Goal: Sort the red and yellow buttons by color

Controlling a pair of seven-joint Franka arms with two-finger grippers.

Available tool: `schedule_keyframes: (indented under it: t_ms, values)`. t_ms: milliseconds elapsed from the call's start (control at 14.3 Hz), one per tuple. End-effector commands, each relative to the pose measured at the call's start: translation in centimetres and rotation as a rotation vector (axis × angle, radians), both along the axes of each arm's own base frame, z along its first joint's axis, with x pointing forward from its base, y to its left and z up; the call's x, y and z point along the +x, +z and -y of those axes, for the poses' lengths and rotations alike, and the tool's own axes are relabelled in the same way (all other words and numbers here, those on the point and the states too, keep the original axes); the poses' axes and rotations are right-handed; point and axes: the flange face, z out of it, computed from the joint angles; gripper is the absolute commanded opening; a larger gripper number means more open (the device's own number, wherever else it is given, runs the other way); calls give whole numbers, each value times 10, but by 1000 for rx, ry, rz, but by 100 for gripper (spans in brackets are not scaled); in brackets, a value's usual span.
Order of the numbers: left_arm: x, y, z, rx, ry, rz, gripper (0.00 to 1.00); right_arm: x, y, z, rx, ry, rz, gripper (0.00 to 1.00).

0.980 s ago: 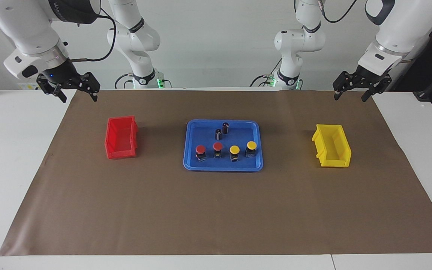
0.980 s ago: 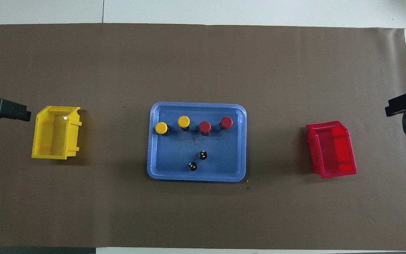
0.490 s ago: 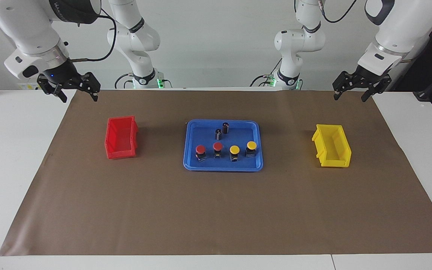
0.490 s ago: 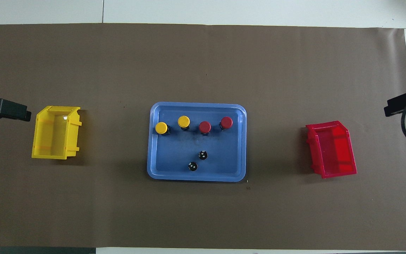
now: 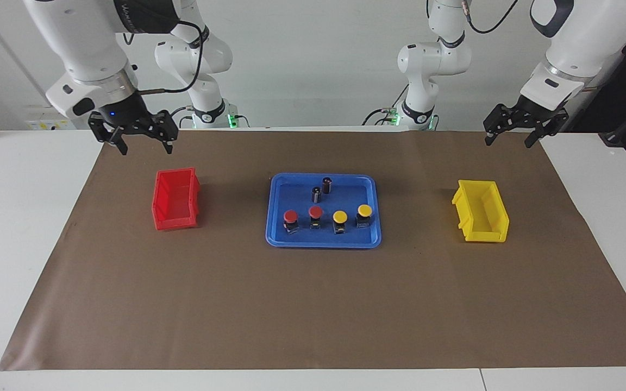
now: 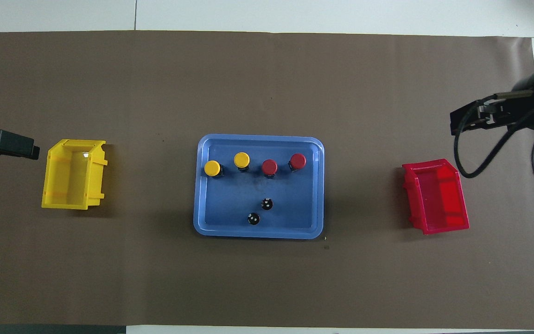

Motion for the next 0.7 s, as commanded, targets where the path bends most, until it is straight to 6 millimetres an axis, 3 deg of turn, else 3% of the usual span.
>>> schedule_keyframes:
  t_ms: [0, 70, 210, 490, 630]
  values:
    - [-1, -3, -2, -17, 2, -7, 100, 36, -25, -86, 42, -85, 28, 100]
    - [-1, -4, -2, -15, 4, -10, 100, 39, -30, -111, 72, -112, 69, 100]
    - [-7, -11, -4, -14, 10, -20, 100, 35, -84, -168, 87, -127, 83, 100]
    - [-10, -16, -5, -13, 11, -24, 100, -1, -179, -204, 128, -102, 163, 100]
    - [-9, -19, -5, -14, 8, -19, 100, -7, -201, -208, 104, -58, 165, 100]
